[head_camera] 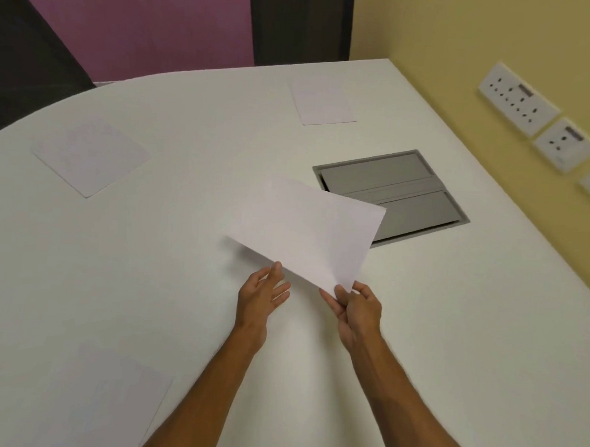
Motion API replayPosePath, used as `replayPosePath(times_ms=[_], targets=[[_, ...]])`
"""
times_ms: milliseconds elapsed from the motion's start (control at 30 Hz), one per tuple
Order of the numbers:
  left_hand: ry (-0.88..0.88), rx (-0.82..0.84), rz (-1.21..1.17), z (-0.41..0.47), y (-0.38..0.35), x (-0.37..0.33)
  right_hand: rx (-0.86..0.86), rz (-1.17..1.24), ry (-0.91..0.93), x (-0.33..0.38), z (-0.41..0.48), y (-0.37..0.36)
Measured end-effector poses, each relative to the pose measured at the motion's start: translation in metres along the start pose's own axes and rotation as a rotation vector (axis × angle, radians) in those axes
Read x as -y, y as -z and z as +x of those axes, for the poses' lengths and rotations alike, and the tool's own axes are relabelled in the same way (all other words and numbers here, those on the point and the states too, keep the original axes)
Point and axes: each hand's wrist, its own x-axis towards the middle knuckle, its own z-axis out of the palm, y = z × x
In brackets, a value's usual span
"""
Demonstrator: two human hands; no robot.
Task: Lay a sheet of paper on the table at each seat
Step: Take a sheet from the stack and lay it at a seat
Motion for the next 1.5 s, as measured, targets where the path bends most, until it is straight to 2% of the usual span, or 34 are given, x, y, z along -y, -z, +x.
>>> replayPosePath(times_ms=[100,200,300,433,600,733,933,1100,1267,1500], targets=[[-0.025,0.076,-0.016,-0.011,-0.021,0.001,0.016,0.051,-0.018,0.0,-0.026,0.023],[-0.075,0.047,0.02,-0.022,-0.035,0.005,0.039,0.057,-0.021,0.001,-0.045,0.046],[-0.088,-0.003,0.061,-0.034,-0.046,0.01,0.061,0.004,-0.008,0.003,-0.061,0.07],[-0.096,0.051,0.15,-0.051,-0.058,0.022,0.095,-0.113,0.042,0.014,-0.069,0.111],[-0.096,0.121,0.234,-0.077,-0.073,0.046,-0.014,-0.018,0.063,0.046,-0.056,0.178],[-0.058,0.189,0.312,-0.097,-0.088,0.071,-0.042,-0.073,0.096,0.087,-0.043,0.23],[-0.017,0.283,0.376,-0.125,-0.122,0.117,0.099,-0.53,0.104,0.156,-0.034,0.311],[0.012,0.282,0.437,-0.141,-0.163,0.167,-0.007,-0.829,0.196,0.186,-0.013,0.36],[0.031,0.286,0.559,-0.147,-0.196,0.213,-0.069,-1.137,0.19,0.2,0.02,0.409],[-0.088,0.158,0.859,-0.146,-0.227,0.251,-0.149,-1.358,0.248,0.198,0.049,0.447]])
